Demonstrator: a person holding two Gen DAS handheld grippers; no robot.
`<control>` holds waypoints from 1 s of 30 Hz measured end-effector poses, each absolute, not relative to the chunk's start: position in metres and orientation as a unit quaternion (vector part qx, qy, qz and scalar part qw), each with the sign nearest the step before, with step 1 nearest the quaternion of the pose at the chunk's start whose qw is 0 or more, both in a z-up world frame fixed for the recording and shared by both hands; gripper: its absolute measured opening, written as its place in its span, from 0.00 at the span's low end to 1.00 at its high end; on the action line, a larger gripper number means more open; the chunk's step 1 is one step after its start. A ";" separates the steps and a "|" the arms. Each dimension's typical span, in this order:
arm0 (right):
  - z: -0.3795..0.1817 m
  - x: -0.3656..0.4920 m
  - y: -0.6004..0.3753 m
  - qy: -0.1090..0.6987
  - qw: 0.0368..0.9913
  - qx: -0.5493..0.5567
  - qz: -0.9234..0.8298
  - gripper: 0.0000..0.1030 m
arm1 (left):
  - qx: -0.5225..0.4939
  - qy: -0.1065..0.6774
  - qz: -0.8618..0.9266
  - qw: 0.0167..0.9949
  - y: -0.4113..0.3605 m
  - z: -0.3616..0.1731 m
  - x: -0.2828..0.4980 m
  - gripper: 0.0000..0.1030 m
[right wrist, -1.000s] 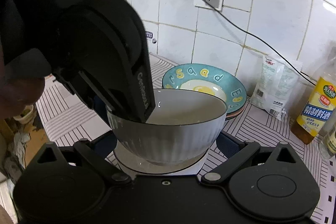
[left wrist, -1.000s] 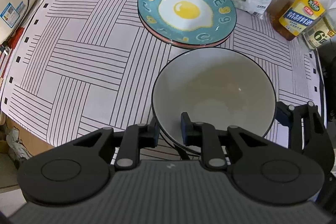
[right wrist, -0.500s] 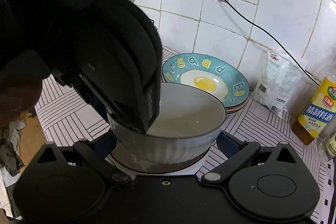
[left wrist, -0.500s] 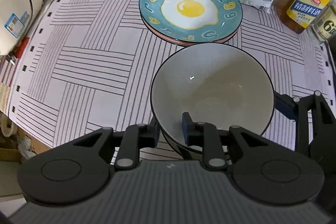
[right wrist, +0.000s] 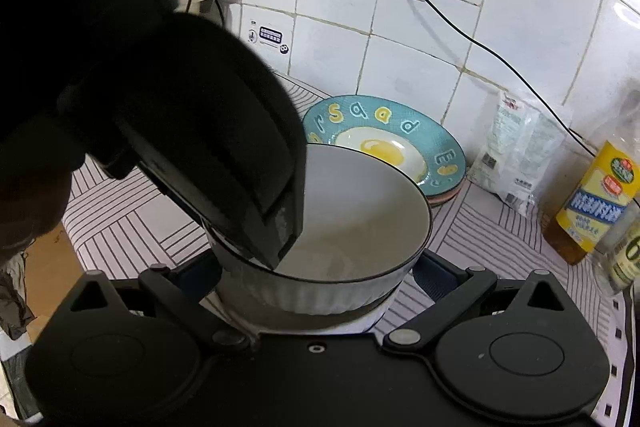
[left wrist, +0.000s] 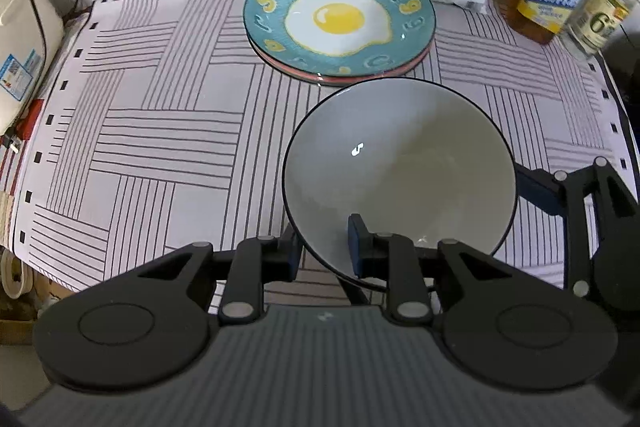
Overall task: Organize plates and bowls
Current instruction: 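Lower the held white bowl into the nested bowls and release it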
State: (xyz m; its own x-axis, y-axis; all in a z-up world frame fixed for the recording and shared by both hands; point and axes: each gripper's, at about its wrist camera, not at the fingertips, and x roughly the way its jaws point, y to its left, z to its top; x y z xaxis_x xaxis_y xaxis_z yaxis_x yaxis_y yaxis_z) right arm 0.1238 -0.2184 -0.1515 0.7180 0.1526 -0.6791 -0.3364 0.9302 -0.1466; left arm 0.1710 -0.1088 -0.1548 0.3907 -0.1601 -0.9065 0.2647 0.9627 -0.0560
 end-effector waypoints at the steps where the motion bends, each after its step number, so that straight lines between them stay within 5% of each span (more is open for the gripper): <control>1: -0.152 0.123 -0.218 0.354 0.917 -0.127 0.132 1.00 | 0.047 0.541 -0.133 0.829 -0.107 -0.156 0.171 0.21; 10: -0.162 0.114 -0.207 0.359 0.919 -0.129 0.093 1.00 | 0.059 0.553 -0.157 0.816 -0.104 -0.165 0.176 0.25; 17: -0.171 0.104 -0.220 0.371 0.926 -0.036 0.053 1.00 | 0.039 0.541 -0.181 0.820 -0.093 -0.156 0.172 0.38; 30: -0.166 0.060 -0.222 0.323 0.944 0.064 0.028 1.00 | -0.036 0.476 -0.223 0.850 -0.035 -0.132 0.163 0.41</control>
